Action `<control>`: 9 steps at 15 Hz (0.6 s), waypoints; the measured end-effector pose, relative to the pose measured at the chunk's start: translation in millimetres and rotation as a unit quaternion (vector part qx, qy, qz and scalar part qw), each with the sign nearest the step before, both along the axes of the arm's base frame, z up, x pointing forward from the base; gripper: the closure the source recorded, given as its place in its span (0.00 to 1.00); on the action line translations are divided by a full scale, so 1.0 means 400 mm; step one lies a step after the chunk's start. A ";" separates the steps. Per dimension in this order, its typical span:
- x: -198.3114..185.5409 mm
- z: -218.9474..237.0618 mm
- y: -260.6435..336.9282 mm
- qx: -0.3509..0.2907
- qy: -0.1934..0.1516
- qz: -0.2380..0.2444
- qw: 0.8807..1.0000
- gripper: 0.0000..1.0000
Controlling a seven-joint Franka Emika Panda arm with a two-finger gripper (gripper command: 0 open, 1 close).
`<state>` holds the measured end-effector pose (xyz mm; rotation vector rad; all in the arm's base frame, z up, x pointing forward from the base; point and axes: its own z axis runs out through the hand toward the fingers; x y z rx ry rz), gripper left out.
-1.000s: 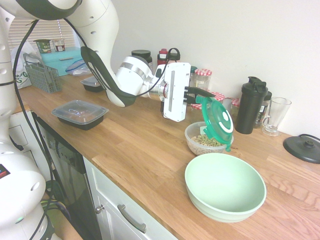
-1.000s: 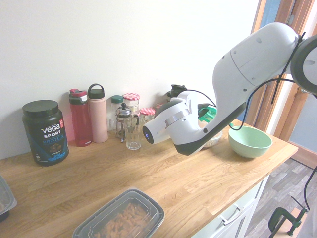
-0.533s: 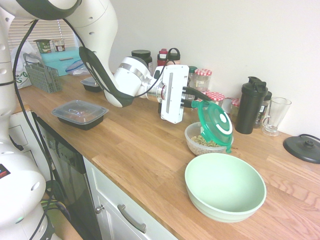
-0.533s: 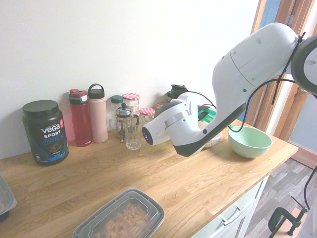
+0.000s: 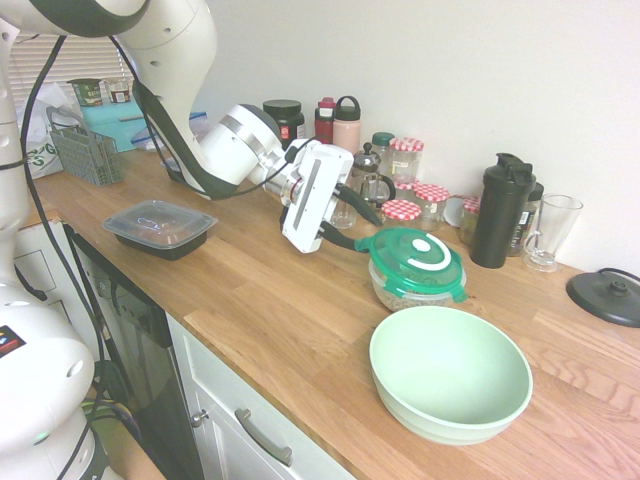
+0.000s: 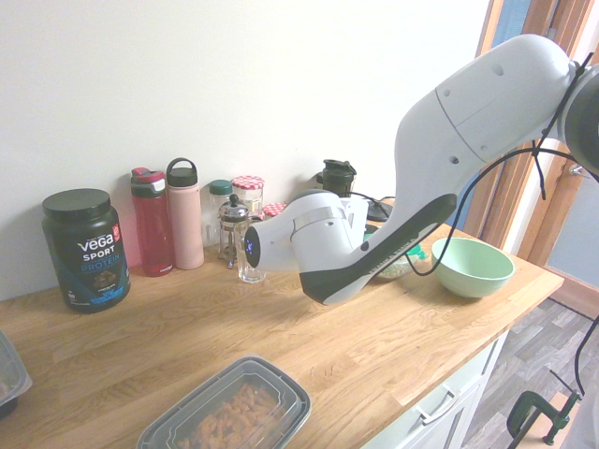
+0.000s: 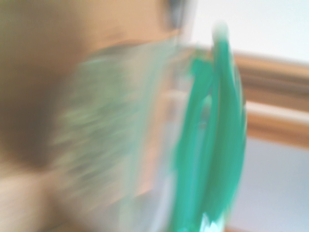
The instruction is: Cover the lid of food container
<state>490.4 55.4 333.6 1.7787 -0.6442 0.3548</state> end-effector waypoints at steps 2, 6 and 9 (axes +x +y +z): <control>0.011 0.040 0.029 0.060 0.007 -0.032 0.998 0.00; 0.052 0.169 0.075 0.190 0.010 -0.060 0.980 0.00; 0.085 0.215 0.096 0.292 0.010 -0.075 0.954 0.00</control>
